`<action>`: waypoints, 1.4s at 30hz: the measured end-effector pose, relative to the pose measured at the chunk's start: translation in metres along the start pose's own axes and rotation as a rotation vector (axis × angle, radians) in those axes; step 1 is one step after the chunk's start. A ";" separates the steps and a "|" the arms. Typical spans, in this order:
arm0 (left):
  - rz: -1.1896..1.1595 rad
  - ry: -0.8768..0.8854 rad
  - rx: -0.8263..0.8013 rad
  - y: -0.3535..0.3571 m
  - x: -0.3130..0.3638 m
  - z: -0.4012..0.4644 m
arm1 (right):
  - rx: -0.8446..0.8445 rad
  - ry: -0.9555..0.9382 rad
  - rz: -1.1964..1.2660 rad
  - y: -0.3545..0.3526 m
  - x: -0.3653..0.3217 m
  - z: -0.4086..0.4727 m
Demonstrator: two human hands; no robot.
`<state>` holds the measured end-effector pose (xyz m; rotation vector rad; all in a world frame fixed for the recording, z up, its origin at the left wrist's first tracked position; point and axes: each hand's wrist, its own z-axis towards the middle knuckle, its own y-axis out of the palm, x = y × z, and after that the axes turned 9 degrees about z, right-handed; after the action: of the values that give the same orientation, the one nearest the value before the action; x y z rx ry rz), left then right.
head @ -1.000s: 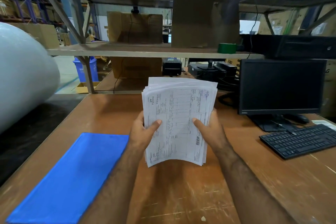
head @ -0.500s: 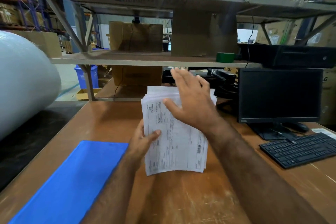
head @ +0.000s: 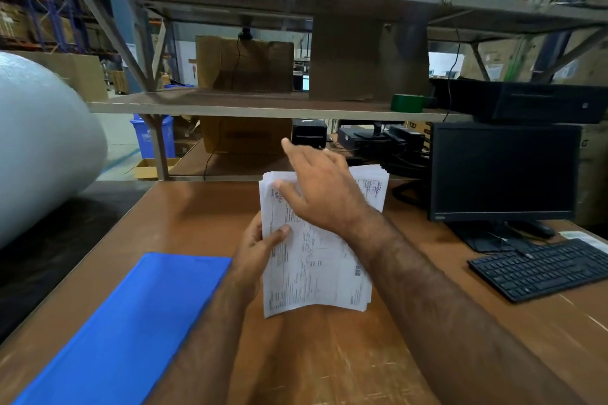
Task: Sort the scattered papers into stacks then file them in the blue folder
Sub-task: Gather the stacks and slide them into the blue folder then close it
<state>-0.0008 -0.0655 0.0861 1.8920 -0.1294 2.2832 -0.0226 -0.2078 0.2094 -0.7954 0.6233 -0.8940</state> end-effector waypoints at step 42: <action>0.150 0.023 0.117 0.007 -0.005 0.002 | 0.179 0.724 1.106 0.052 0.107 -0.105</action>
<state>0.0003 -0.0733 0.0820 1.9742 -0.1416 2.4599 -0.0268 -0.3155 0.0926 0.1362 1.4009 -0.1572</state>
